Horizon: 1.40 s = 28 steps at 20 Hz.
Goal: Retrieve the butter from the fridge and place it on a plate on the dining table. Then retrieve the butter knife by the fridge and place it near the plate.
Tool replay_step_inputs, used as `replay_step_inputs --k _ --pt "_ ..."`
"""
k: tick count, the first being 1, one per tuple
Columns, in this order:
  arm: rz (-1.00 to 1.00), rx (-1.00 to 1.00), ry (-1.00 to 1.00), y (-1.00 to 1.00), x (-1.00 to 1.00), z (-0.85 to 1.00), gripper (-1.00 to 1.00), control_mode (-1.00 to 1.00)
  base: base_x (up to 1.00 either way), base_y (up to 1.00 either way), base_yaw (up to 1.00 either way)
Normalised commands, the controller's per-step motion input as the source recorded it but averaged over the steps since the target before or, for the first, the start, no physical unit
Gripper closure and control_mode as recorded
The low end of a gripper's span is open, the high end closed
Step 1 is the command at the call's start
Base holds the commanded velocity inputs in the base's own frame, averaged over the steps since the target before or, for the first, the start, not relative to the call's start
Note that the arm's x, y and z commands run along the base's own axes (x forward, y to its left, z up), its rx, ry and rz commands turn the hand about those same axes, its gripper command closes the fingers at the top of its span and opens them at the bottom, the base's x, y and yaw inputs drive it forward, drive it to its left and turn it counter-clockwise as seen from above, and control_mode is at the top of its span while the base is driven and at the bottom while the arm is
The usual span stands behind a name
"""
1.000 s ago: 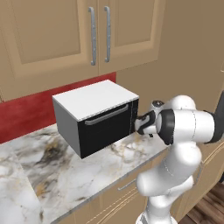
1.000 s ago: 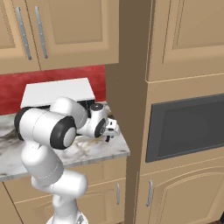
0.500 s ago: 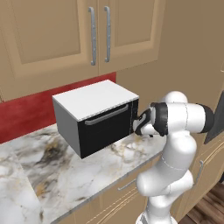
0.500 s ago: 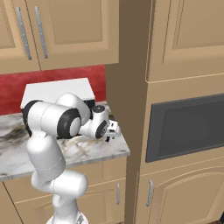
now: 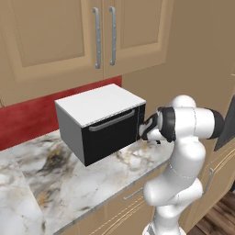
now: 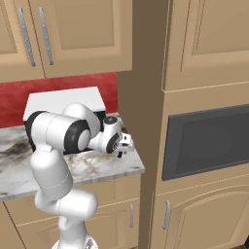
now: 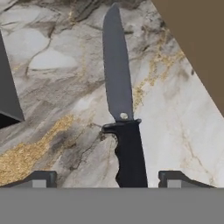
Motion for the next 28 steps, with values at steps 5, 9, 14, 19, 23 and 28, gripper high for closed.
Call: replay_step_inputs --k 5,9,14,19,23,28 --pt "0.0 0.0 0.0 0.0 0.04 -0.22 1.0 -1.0 0.0 0.0 0.0" --pt "0.0 0.0 0.0 0.0 0.0 -0.21 1.0 -1.0 0.0 0.0 0.0" --pt "-0.01 0.0 0.04 0.0 0.0 -0.07 1.0 -1.0 0.0 0.0 0.0" --pt "-0.09 0.0 0.05 -0.02 -0.2 0.11 1.0 -1.0 0.0 0.0 0.0" --pt "-0.05 0.0 0.0 0.0 -0.44 0.35 1.0 -1.0 0.0 0.0 0.0" --pt "-0.03 0.0 0.01 0.0 -0.56 0.25 1.0 -1.0 0.0 0.0 0.0"
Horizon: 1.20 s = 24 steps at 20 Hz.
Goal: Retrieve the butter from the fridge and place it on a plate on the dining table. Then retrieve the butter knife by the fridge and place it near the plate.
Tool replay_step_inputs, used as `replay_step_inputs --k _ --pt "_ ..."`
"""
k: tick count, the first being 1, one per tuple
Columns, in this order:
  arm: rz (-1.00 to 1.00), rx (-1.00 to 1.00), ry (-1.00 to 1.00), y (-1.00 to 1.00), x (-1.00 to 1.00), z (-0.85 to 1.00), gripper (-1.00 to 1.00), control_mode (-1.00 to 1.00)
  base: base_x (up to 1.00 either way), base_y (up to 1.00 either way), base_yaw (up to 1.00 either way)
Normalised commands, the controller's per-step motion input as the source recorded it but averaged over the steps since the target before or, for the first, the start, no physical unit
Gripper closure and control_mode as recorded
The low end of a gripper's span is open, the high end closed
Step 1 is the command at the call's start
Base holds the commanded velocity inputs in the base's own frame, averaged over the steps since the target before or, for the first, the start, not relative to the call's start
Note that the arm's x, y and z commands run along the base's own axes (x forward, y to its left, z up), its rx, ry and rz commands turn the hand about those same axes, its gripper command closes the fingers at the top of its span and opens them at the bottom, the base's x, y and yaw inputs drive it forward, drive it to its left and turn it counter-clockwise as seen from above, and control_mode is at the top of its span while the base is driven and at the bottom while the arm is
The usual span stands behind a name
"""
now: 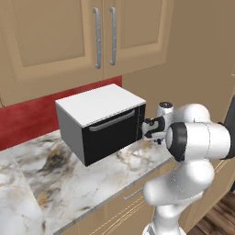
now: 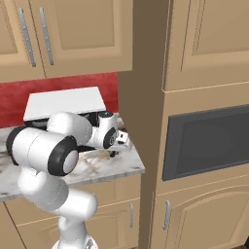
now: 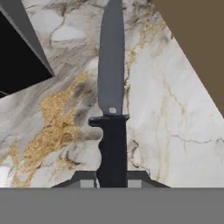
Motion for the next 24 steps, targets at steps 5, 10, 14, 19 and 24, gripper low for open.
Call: replay_step_inputs --k 5,10,14,19,24 --pt "-0.01 0.0 0.03 0.0 -0.71 0.47 1.0 -1.0 0.0 0.0 0.0" --pt "-0.07 0.0 0.09 0.0 -0.69 0.61 1.0 -1.0 0.0 0.0 0.0" --pt "-0.1 0.05 0.05 0.0 -0.61 0.75 1.0 -1.0 0.0 0.0 0.0" --pt "-0.03 0.09 -0.01 0.0 -0.74 0.69 1.0 -1.0 0.0 0.0 0.0" --pt "0.0 0.01 -0.13 0.15 -0.77 0.51 1.0 -1.0 0.0 0.0 0.0"
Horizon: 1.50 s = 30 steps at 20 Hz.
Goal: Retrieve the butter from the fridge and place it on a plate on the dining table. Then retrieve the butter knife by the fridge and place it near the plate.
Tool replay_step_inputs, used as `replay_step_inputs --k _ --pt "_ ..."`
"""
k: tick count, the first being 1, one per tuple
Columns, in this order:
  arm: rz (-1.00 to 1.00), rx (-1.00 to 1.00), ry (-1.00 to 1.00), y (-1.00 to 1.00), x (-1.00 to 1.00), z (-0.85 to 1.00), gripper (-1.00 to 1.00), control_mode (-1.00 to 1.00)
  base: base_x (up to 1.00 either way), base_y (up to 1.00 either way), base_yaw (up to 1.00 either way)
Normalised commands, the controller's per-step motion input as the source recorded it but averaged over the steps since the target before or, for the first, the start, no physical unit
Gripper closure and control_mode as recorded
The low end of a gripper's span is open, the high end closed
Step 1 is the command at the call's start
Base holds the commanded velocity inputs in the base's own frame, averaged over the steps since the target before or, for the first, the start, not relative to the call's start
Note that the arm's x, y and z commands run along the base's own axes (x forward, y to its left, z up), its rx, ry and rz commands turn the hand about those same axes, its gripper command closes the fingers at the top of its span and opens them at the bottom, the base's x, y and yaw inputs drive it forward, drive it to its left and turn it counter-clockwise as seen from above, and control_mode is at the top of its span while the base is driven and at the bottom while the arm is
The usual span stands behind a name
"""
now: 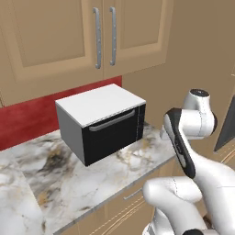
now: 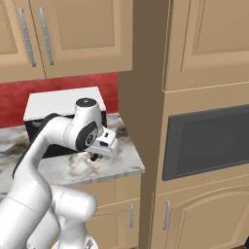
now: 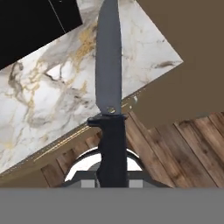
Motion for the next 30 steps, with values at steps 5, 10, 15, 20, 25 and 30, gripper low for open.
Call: replay_step_inputs --k 5,10,15,20,25,30 --pt "0.0 0.0 -0.17 0.25 -0.73 0.67 1.0 -1.0 0.0 0.0 0.0" --pt "0.0 -0.03 -0.08 0.19 -0.49 0.64 1.0 -1.0 0.0 0.0 0.0" --pt "0.0 -0.13 0.0 0.02 -0.1 0.53 1.0 -1.0 0.0 0.0 0.0" --pt "0.0 -0.01 0.02 0.0 -0.02 0.29 1.0 -1.0 0.0 0.0 0.0" --pt "0.0 0.0 0.0 -0.05 -0.01 -0.01 1.0 -1.0 0.0 0.0 0.0" --pt "0.0 0.0 0.0 0.0 0.0 0.0 1.0 -1.0 0.0 0.0 0.0"
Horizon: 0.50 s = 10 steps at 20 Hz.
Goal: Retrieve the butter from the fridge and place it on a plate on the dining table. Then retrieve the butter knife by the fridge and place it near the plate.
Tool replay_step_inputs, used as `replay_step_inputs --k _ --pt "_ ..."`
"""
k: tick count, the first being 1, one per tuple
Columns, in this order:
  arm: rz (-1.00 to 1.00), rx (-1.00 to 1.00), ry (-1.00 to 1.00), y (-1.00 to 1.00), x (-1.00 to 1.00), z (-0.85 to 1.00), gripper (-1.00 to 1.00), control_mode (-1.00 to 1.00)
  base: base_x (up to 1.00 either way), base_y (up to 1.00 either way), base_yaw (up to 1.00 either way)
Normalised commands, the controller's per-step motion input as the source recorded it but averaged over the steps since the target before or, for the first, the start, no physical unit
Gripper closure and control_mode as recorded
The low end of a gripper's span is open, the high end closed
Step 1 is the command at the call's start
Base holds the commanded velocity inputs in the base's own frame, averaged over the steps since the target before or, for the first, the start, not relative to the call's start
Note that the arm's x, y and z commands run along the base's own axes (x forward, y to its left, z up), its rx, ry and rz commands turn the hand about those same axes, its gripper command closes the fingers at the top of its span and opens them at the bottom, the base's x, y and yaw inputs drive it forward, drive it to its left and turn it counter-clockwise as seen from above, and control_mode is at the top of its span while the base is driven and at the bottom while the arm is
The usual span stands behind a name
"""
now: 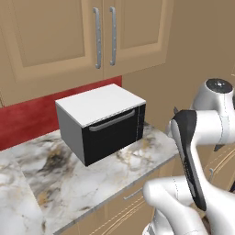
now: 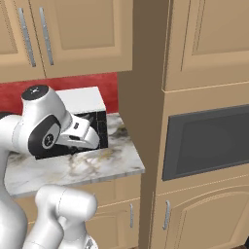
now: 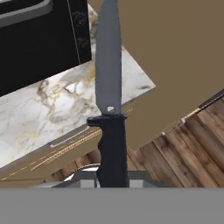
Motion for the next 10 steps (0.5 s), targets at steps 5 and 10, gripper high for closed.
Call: replay_step_inputs --k 5,10 --pt "0.0 0.0 0.0 0.0 -0.02 0.0 1.0 1.0 -0.1 -0.06 0.0" --pt "0.0 0.0 0.0 0.0 0.0 0.0 1.0 1.0 -0.35 -0.48 -0.03"
